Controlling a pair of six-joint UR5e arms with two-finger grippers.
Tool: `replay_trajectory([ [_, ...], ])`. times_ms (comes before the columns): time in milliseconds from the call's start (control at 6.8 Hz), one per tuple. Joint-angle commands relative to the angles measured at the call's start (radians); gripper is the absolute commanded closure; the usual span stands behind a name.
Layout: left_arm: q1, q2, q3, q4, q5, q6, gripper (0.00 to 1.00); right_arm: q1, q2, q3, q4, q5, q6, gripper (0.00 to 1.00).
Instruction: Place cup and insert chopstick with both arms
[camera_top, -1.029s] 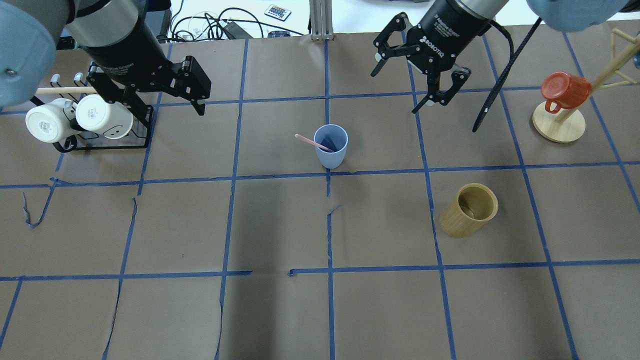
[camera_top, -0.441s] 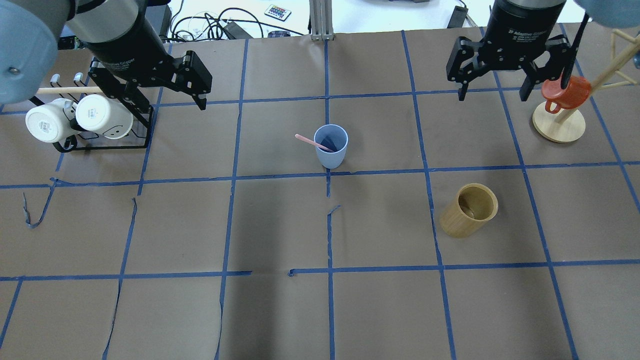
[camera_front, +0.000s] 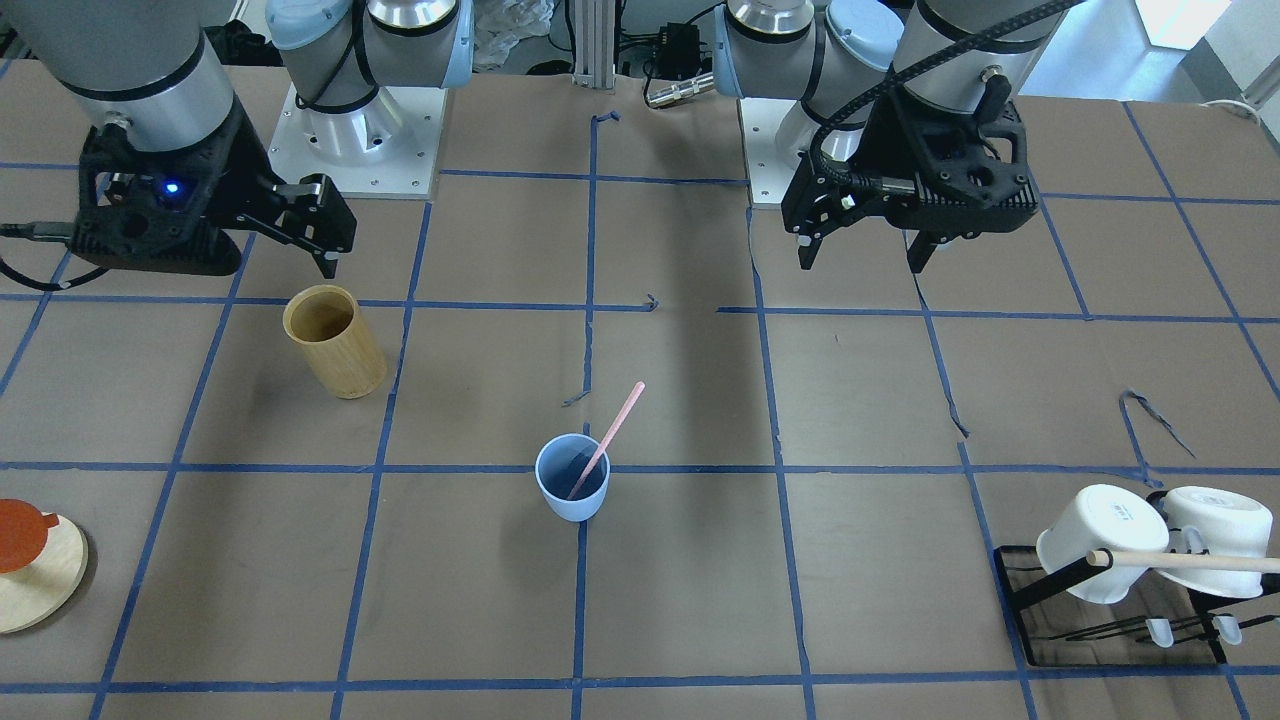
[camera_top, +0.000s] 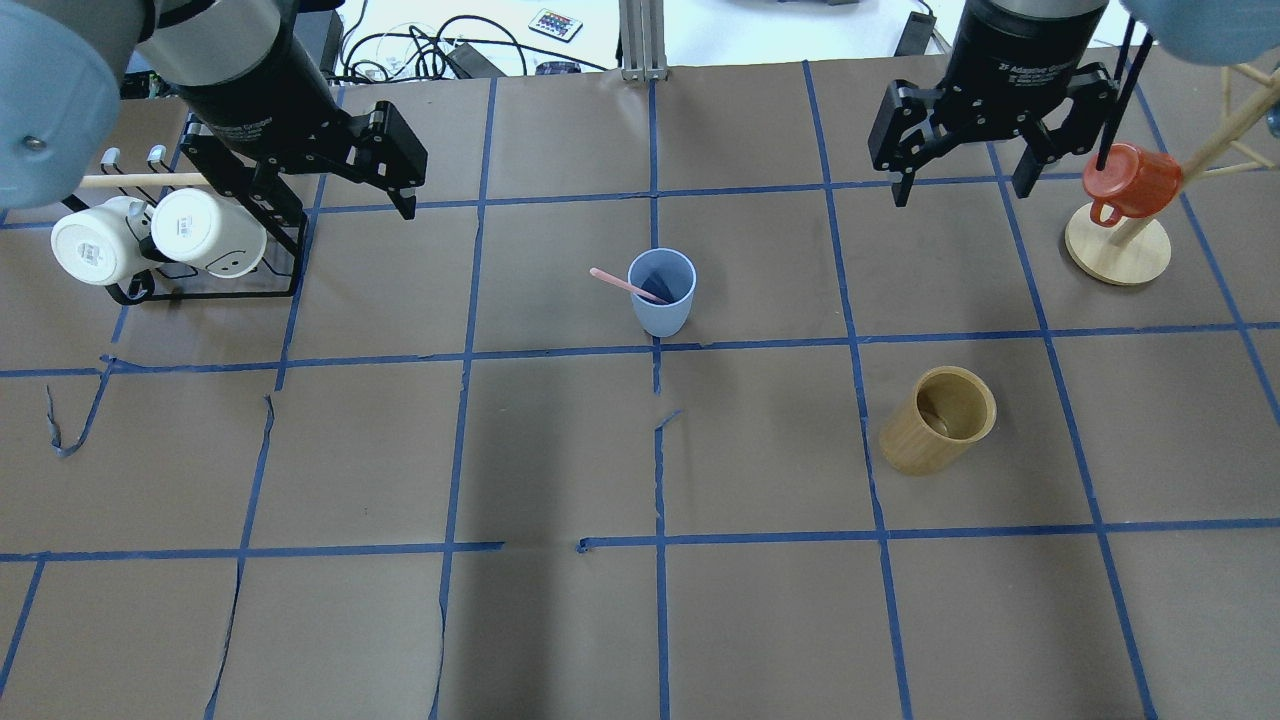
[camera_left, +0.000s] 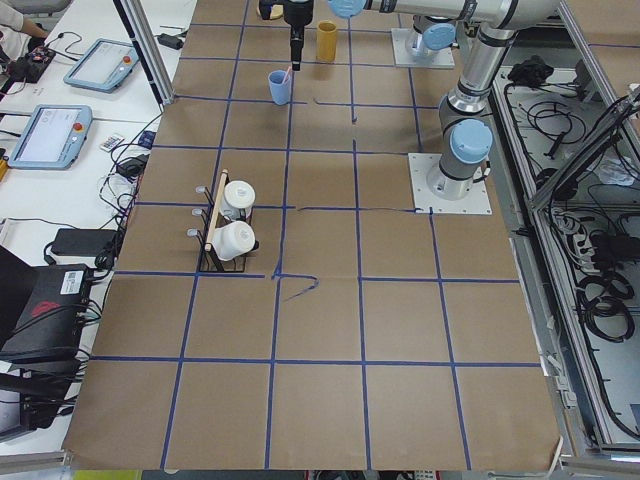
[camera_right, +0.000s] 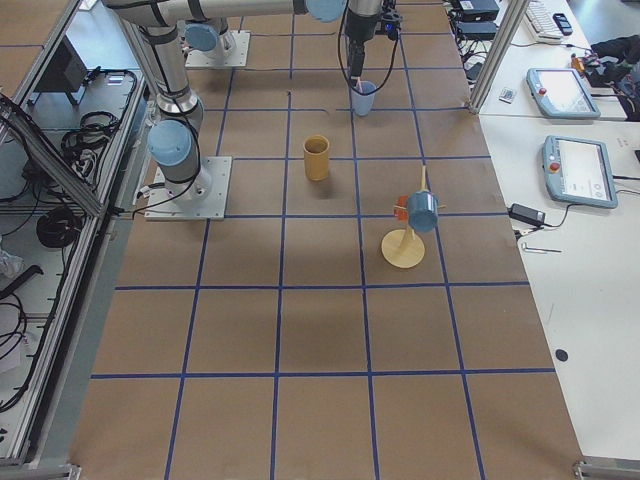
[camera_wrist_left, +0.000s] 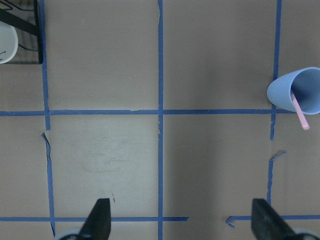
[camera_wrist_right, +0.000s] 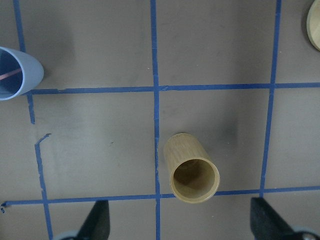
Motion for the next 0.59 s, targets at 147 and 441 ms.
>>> replay_trajectory([
  [147,-0.004,-0.001,0.001,0.001,0.001,0.0,0.0,0.021,-0.02,0.02,-0.004,0.033,-0.01,0.0],
  [441,-0.004,-0.002,0.001,0.001,0.0,-0.002,0.0,0.0,-0.028,0.029,-0.01,0.034,-0.005,0.01],
])
